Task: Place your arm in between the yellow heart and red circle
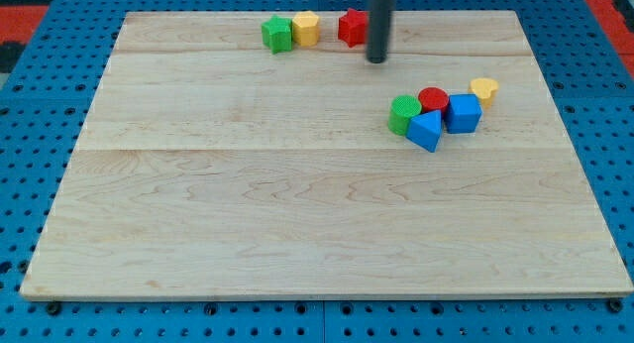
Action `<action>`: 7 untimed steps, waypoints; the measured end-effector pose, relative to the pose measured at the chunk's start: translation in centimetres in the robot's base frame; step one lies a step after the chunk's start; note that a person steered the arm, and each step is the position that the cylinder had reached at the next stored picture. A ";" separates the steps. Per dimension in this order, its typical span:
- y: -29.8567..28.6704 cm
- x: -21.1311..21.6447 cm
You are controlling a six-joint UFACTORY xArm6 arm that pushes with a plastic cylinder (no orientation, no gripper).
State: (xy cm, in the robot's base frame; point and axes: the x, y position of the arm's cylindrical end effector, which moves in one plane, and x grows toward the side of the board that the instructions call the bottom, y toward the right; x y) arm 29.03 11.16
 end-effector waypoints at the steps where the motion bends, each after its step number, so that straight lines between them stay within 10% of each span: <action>1: 11.5 0.4; 5: 6.2 11.7; 7: 10.1 10.4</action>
State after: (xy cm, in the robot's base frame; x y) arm 39.42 21.27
